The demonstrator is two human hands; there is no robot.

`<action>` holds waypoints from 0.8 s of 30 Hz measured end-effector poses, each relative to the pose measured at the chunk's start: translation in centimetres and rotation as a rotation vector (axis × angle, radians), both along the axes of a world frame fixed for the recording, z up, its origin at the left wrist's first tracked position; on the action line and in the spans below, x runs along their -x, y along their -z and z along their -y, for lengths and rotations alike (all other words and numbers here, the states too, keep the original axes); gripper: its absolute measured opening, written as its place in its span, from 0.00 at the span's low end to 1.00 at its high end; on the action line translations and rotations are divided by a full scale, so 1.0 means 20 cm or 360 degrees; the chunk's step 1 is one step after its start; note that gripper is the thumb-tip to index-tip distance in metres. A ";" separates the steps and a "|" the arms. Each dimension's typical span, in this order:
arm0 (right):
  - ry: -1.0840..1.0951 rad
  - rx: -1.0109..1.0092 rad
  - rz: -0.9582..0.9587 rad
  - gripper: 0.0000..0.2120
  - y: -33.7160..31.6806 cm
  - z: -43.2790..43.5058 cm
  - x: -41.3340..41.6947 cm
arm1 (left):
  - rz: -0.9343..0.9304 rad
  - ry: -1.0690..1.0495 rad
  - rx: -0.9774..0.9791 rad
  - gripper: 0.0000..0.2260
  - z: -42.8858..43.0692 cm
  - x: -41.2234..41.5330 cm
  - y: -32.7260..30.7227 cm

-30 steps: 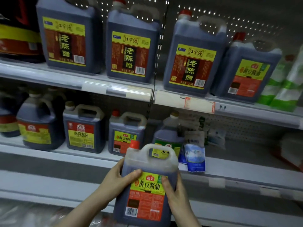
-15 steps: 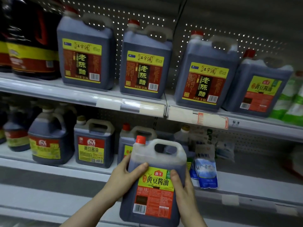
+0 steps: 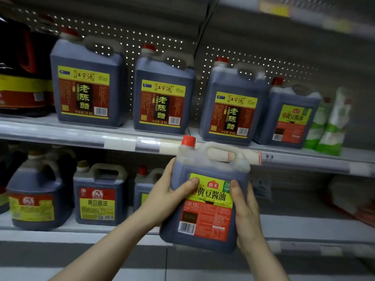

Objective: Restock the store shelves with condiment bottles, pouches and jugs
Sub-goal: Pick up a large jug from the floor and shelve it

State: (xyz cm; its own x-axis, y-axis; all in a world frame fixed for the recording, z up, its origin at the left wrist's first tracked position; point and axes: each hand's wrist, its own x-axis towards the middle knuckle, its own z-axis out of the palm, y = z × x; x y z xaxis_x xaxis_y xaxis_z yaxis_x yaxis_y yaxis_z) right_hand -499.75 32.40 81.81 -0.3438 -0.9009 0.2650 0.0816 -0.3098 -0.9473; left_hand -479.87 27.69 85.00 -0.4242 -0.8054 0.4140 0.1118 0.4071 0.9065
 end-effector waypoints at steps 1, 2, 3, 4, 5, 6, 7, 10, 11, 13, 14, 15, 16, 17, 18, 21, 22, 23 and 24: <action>0.0015 0.0037 -0.0009 0.45 -0.02 -0.01 0.03 | -0.0015 0.0028 0.0008 0.28 0.00 0.03 -0.02; 0.0029 0.0083 -0.0022 0.42 -0.04 -0.03 0.06 | -0.0036 0.0056 0.0002 0.28 0.00 0.07 -0.03; 0.0039 0.0118 -0.0034 0.40 -0.07 -0.04 0.08 | -0.0047 0.0072 -0.0009 0.28 0.00 0.10 -0.04; 0.0048 0.0141 -0.0040 0.37 -0.09 -0.05 0.10 | -0.0051 0.0082 -0.0012 0.29 0.00 0.13 -0.05; 0.0056 0.0160 -0.0045 0.35 -0.11 -0.06 0.13 | -0.0048 0.0089 -0.0010 0.30 0.00 0.16 -0.07; 0.0062 0.0174 -0.0049 0.35 -0.13 -0.08 0.16 | -0.0041 0.0091 0.0002 0.30 0.00 0.20 -0.08; 0.0069 0.0181 -0.0054 0.37 -0.14 -0.08 0.19 | -0.0031 0.0088 0.0020 0.29 0.00 0.22 -0.10; 0.0127 0.0220 -0.0069 0.38 -0.19 -0.11 0.31 | -0.0008 0.0103 0.0099 0.28 -0.01 0.35 -0.16; 0.0152 0.0241 -0.0076 0.37 -0.21 -0.12 0.36 | -0.0013 0.0110 0.0116 0.29 -0.02 0.40 -0.17; 0.0193 0.0286 -0.0070 0.36 -0.24 -0.12 0.45 | -0.0029 0.0131 0.0140 0.31 -0.02 0.50 -0.21; 0.0206 0.0300 -0.0063 0.36 -0.26 -0.12 0.50 | -0.0039 0.0142 0.0158 0.32 -0.02 0.55 -0.23; 0.0214 0.0315 -0.0060 0.36 -0.29 -0.12 0.55 | -0.0050 0.0145 0.0176 0.33 -0.01 0.60 -0.26; 0.0217 0.0331 -0.0062 0.36 -0.31 -0.12 0.60 | -0.0060 0.0142 0.0186 0.36 -0.01 0.65 -0.29; 0.0218 0.0352 -0.0065 0.37 -0.35 -0.11 0.65 | -0.0065 0.0134 0.0199 0.37 0.00 0.70 -0.32; 0.0218 0.0379 -0.0062 0.37 -0.38 -0.10 0.70 | -0.0067 0.0122 0.0230 0.36 0.01 0.75 -0.35; 0.0236 0.0468 -0.0038 0.42 -0.50 -0.07 0.83 | -0.0085 0.0074 0.0331 0.29 0.04 0.90 -0.45; 0.0246 0.0489 -0.0038 0.43 -0.54 -0.05 0.87 | -0.0099 0.0069 0.0355 0.29 0.05 0.94 -0.48; 0.0258 0.0509 -0.0038 0.43 -0.57 -0.03 0.91 | -0.0105 0.0069 0.0377 0.30 0.07 0.98 -0.51; 0.0265 0.0533 -0.0042 0.43 -0.60 -0.02 0.95 | -0.0109 0.0076 0.0395 0.30 0.08 1.03 -0.54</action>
State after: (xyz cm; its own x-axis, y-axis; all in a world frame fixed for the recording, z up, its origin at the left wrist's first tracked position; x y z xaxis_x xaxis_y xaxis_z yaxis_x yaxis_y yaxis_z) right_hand -518.79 32.75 93.86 -0.4676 -0.6949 0.5463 -0.0190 -0.6100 -0.7922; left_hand -500.43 26.00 95.83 -0.4237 -0.6552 0.6255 0.1938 0.6089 0.7692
